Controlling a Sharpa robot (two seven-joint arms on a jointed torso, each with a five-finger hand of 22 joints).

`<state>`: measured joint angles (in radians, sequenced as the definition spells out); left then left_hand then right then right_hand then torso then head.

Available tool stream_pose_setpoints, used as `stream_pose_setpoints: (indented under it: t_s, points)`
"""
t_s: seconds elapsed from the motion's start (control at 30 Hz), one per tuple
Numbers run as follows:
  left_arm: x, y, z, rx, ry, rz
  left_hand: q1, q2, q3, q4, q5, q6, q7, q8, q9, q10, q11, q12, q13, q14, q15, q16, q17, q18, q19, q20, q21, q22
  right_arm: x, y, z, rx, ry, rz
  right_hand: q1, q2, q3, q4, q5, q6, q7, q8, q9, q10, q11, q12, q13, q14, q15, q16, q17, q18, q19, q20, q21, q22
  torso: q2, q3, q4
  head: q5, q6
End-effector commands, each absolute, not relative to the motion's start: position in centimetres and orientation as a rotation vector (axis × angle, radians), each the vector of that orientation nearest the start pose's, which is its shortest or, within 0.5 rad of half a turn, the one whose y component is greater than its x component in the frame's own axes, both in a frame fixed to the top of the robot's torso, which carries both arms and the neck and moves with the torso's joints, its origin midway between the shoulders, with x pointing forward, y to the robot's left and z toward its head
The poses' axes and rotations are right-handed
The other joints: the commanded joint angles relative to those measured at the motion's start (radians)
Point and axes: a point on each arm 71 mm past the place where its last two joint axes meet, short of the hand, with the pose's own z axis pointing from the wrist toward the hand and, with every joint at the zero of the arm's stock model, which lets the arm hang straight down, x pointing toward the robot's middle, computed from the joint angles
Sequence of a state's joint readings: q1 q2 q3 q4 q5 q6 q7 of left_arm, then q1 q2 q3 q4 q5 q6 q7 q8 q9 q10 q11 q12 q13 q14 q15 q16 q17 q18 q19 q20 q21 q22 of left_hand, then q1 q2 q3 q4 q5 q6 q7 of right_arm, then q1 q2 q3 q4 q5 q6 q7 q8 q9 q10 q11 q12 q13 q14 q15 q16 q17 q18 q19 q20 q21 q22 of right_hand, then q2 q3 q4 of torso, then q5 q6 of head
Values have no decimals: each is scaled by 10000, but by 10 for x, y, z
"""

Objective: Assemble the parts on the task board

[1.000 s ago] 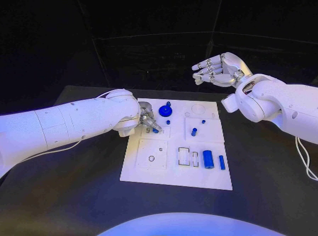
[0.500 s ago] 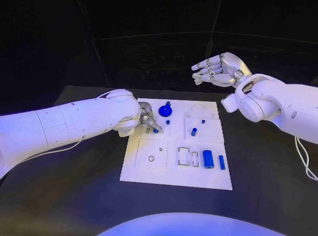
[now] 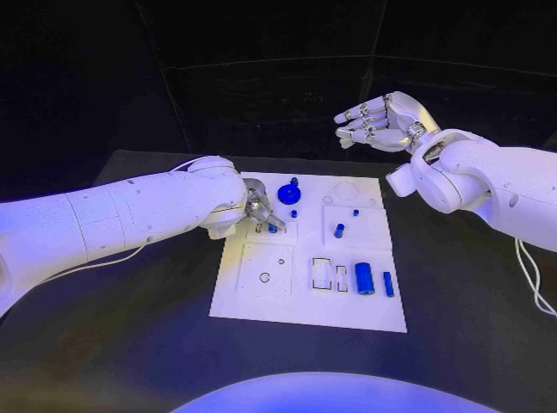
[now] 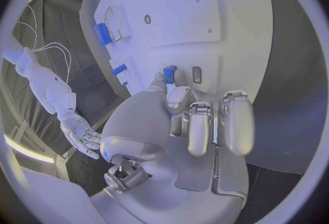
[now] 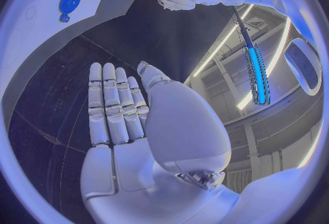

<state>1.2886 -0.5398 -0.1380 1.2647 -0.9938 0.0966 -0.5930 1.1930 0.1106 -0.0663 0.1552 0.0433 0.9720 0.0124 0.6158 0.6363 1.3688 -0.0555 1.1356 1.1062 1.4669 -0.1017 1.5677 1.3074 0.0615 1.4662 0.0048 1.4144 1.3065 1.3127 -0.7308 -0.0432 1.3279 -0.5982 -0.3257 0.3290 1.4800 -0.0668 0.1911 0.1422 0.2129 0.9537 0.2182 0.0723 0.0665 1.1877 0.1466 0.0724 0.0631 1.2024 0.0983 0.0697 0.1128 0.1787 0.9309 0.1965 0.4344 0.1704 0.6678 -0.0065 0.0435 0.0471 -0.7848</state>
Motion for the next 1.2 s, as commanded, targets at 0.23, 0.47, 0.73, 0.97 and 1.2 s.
stream_pose_setpoints:
  t_s: [0.23, 0.47, 0.73, 0.97, 1.2]
  points:
    - [521, 143, -229, -1973, 23463, -3158, -438, -16, -184, 339, 39, 14, 49, 107, 101, 32, 42, 105, 47, 1039, -76, 31, 2634, -104, 266, -56, 104, 88, 537, -197, -125, 4117, 14474, 12821, -117, -26, 47, -7, 41, -87, 9, -47, 1, -91, 5, -53, -12, -22, 30, -59, -16, 8, 17, 77, -46, -18, 1, -6, 7, -25, -7]
    - [522, 142, -230, -1939, 23522, -3094, -464, -18, -203, 363, 39, 21, 43, 120, 113, 54, 38, 148, 91, 1039, -77, 31, 2634, -113, 280, -57, 130, 136, 537, -197, -125, 4109, 14482, 12835, -142, -25, 45, -2, 39, -93, 12, -46, 1, -98, 9, -51, -11, -27, 34, -59, -24, 9, 18, 83, -61, -27, 2, -4, 0, -32, -19]
    - [523, 141, -230, -1873, 23564, -3117, -471, -30, -217, 369, 39, 30, 38, 131, 121, 62, 35, 162, 103, 1039, -79, 31, 2634, -116, 285, -58, 139, 152, 537, -197, -125, 4102, 14500, 12849, -142, -25, 45, -2, 39, -93, 12, -46, 1, -98, 9, -51, -11, -27, 34, -59, -24, 9, 18, 83, -61, -27, -3, -1, 7, -46, -37]
    - [522, 139, -230, -1788, 23606, -3173, -451, -60, -236, 356, 40, 54, 21, 157, 141, 92, 23, 209, 148, 1039, -85, 31, 2634, -127, 303, -60, 172, 210, 537, -197, -125, 4099, 14504, 12855, -142, -25, 45, -2, 39, -93, 12, -46, 1, -98, 9, -51, -11, -27, 34, -59, -24, 9, 18, 83, -61, -27, -5, -2, 12, -50, -50]
    - [521, 138, -230, -1633, 23717, -3230, 29, -194, -176, -8, 39, 78, -39, 220, 211, 147, -30, 271, 201, 1039, -121, 31, 2634, -135, 318, -86, 202, 269, 537, -197, -125, 4096, 14507, 12857, -142, -25, 45, -2, 39, -93, 12, -46, 1, -98, 9, -51, -11, -27, 34, -59, -24, 9, 18, 83, -61, -27, -6, -6, 7, -58, -67]
